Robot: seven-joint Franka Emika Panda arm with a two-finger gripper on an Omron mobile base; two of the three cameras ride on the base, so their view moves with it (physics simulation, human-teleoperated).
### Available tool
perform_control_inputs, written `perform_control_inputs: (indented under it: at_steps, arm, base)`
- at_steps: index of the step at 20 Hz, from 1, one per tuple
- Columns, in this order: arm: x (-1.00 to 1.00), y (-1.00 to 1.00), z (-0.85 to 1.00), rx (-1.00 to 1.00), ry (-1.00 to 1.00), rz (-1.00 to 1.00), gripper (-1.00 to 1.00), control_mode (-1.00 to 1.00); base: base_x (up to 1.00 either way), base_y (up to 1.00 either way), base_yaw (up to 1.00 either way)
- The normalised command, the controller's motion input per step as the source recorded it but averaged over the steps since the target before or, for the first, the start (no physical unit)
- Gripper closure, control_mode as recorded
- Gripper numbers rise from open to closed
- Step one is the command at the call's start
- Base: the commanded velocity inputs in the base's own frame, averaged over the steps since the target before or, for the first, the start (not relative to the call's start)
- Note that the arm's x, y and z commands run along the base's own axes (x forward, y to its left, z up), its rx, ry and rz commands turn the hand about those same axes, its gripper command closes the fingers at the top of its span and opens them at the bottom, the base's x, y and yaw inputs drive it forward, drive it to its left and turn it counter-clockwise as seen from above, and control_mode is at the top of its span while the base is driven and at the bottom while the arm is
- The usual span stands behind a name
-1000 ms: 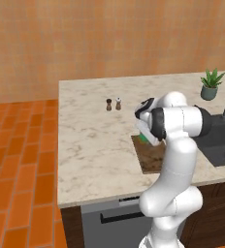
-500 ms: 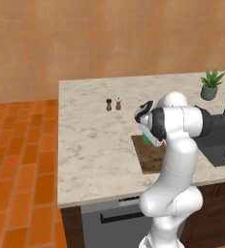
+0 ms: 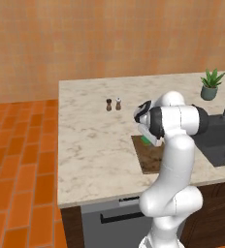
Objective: Pick up the sponge from the counter and clean the cutting board by briefly scrubbing or pressing down on the cutting board. Once finished, release the sponge.
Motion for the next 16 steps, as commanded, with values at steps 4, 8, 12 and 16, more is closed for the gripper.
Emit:
perform_control_inputs:
  at_steps: [4, 8, 12, 16]
  arm:
    - [-1.0, 0.0, -0.87, 0.0, -0.04, 0.04, 1.0, -1.0]
    - [-1.0, 0.0, -0.73, 0.0, -0.05, 0.02, 1.0, -1.0]
    - [-1.0, -0.17, -0.32, 0.05, 0.0, 0.02, 1.0, -1.0]
    - [-1.0, -0.15, -0.55, 0.01, 0.0, 0.0, 1.0, -1.0]
  base:
    - [0.0, 0.0, 0.0]
    - [0.0, 0.0, 0.0]
    - [0.0, 0.0, 0.0]
    - [0.0, 0.0, 0.0]
